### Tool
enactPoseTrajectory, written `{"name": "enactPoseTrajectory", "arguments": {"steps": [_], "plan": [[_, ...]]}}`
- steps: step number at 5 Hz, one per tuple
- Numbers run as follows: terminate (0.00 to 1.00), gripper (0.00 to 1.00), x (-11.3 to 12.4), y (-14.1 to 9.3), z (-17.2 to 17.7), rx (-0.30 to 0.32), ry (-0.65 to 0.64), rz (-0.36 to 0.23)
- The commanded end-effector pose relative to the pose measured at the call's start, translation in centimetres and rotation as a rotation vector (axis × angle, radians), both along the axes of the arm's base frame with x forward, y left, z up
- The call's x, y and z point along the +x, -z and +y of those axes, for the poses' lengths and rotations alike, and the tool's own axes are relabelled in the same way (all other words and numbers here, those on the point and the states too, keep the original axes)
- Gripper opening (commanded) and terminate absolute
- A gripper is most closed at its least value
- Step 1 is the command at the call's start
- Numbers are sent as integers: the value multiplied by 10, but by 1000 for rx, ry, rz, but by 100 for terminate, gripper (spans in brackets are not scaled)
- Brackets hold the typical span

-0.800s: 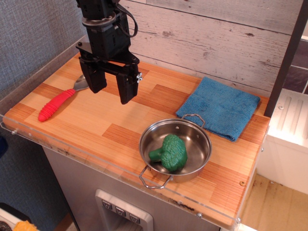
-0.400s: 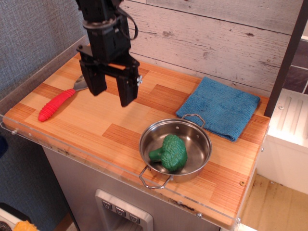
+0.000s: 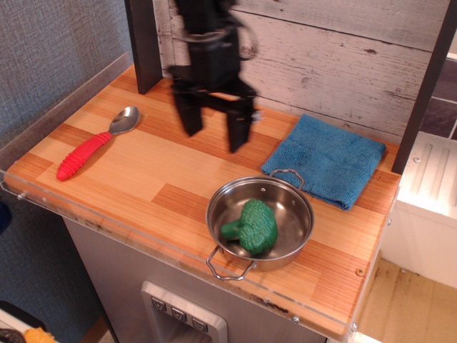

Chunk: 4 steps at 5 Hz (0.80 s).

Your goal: Slide the blue cloth to the left a little bit.

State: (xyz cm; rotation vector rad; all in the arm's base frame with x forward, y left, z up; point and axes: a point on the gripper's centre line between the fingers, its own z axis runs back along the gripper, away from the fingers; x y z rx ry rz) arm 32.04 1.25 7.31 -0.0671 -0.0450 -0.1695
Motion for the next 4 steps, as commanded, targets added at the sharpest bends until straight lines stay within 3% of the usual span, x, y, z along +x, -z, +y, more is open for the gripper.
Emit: {"name": "enactPoseTrajectory", "arguments": {"steps": [1,2,4], "plan": [[0,100,59,-8,-41,31,-37,-107],[0,100,68,6,-52,41,-96,-117],[0,100,64,28,-72,-4,-142,-166]]}}
